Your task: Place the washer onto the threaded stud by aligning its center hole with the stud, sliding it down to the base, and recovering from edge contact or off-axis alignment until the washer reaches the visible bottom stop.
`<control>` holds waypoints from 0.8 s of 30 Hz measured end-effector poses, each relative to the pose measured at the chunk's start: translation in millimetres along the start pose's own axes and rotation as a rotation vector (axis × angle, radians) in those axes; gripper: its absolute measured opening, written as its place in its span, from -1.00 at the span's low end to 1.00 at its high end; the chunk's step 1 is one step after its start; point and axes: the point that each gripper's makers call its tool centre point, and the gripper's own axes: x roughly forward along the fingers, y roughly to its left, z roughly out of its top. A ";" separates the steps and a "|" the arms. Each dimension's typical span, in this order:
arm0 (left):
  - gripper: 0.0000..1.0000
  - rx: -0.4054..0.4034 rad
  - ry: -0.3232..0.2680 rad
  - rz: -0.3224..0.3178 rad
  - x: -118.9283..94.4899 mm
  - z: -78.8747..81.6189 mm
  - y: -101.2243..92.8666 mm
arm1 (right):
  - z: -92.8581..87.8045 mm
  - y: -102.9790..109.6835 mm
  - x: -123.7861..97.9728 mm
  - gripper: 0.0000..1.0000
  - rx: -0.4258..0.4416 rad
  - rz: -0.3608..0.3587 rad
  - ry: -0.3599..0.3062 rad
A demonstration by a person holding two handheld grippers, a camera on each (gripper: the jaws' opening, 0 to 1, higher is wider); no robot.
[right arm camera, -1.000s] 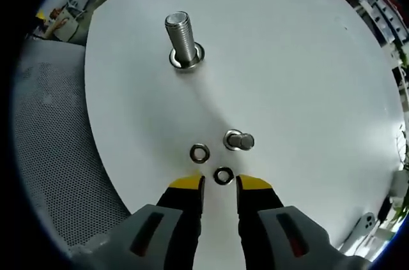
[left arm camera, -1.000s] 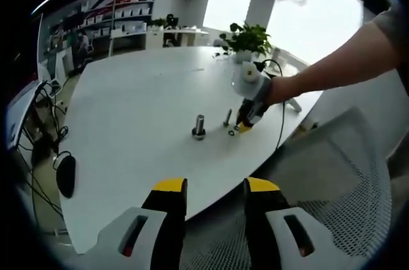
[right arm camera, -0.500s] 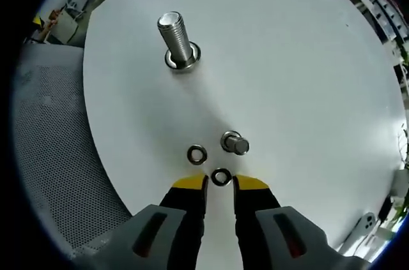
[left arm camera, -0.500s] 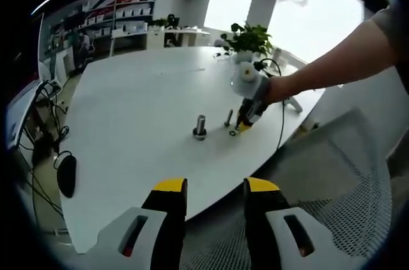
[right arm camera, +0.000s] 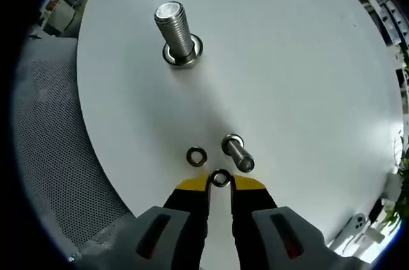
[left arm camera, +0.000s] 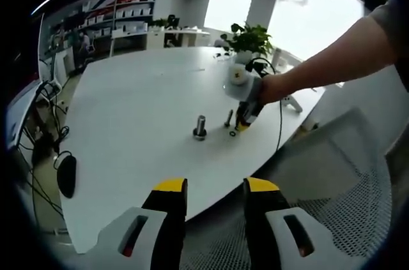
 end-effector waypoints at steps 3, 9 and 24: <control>-0.34 0.001 -0.003 0.000 -0.3 0.4 -0.1 | -1.4 -0.1 -1.4 -0.72 0.029 0.001 -0.037; -0.34 0.000 -0.008 0.002 -0.7 1.1 0.4 | -1.7 -1.2 -1.8 -0.73 0.068 0.007 -0.089; -0.34 0.004 -0.008 -0.004 -0.6 1.4 -0.8 | -5.0 -7.7 -13.5 -0.74 0.077 0.004 -0.118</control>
